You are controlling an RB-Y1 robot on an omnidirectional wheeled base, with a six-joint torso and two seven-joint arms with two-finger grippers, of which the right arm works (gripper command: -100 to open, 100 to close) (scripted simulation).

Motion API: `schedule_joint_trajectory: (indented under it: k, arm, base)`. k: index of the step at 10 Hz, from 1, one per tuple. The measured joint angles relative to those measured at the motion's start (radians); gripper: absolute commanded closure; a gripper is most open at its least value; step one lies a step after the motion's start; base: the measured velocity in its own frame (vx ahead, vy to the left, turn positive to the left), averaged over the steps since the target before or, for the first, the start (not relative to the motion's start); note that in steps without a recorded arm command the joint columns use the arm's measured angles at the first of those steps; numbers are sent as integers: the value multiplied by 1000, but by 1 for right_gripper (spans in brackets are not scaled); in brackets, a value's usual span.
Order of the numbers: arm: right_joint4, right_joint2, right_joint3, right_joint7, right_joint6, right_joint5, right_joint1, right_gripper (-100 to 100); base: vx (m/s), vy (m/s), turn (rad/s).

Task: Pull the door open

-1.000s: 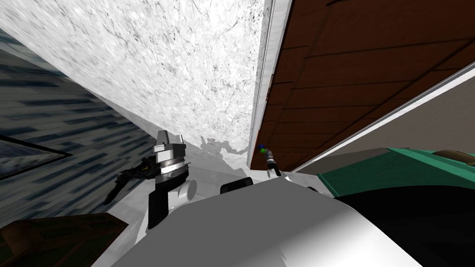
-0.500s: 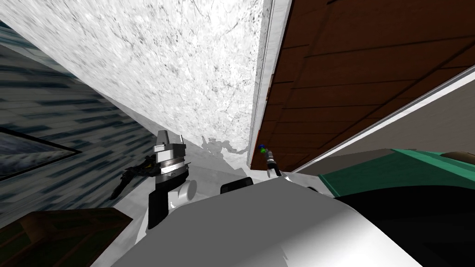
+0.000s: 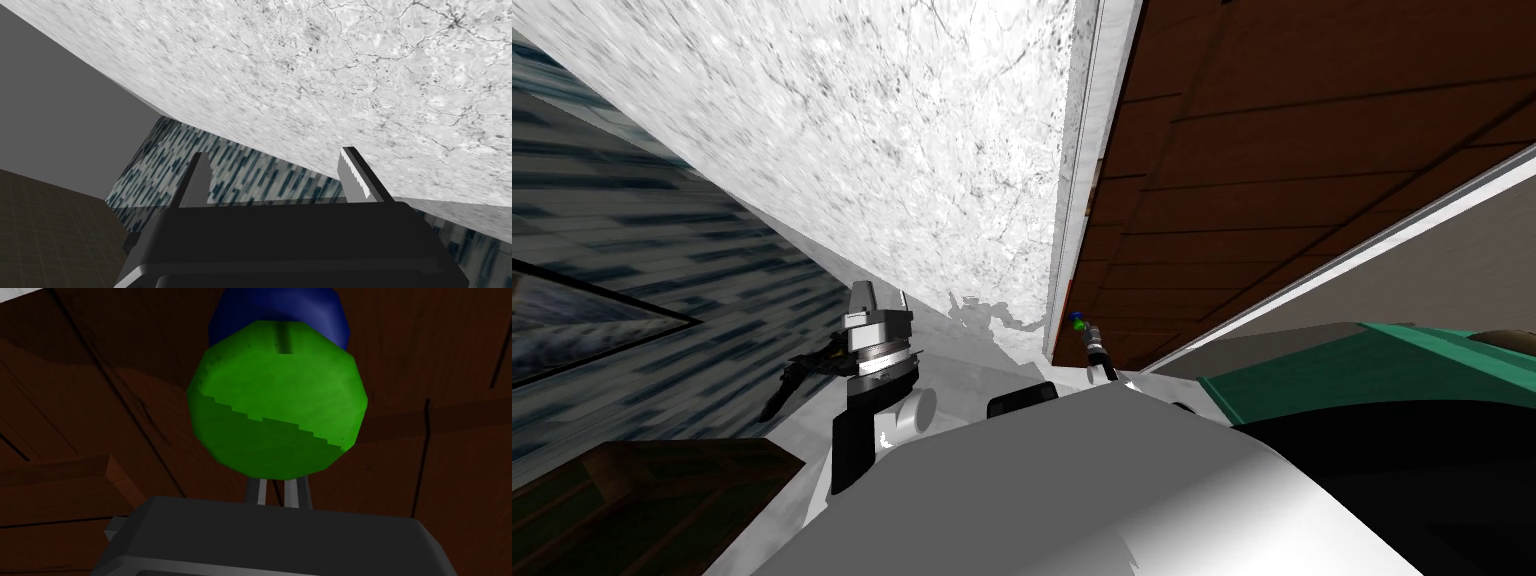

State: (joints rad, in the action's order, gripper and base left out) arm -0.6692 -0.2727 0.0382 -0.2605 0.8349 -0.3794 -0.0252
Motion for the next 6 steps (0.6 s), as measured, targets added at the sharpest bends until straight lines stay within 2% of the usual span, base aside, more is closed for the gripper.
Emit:
schedule_joint_trajectory:
  k: [1, 2, 4, 5, 6]
  arm:
    - [-20, -1, -1, -15, -16, -3, 11, -100]
    - [-22, -6, 5, -33, -17, -13, 12, -100]
    - [0, -11, 13, -78, 2, -33, -4, -100]
    - [-3, -3, 9, -103, -1, -40, 0, -100]
    - [15, 10, 2, -133, 3, -48, -13, -100]
  base:
    - [-54, -36, 32]
    - [-86, -31, 12]
    - [-100, -2, 101]
    - [-110, 29, 147]
    - [-64, 18, 40]
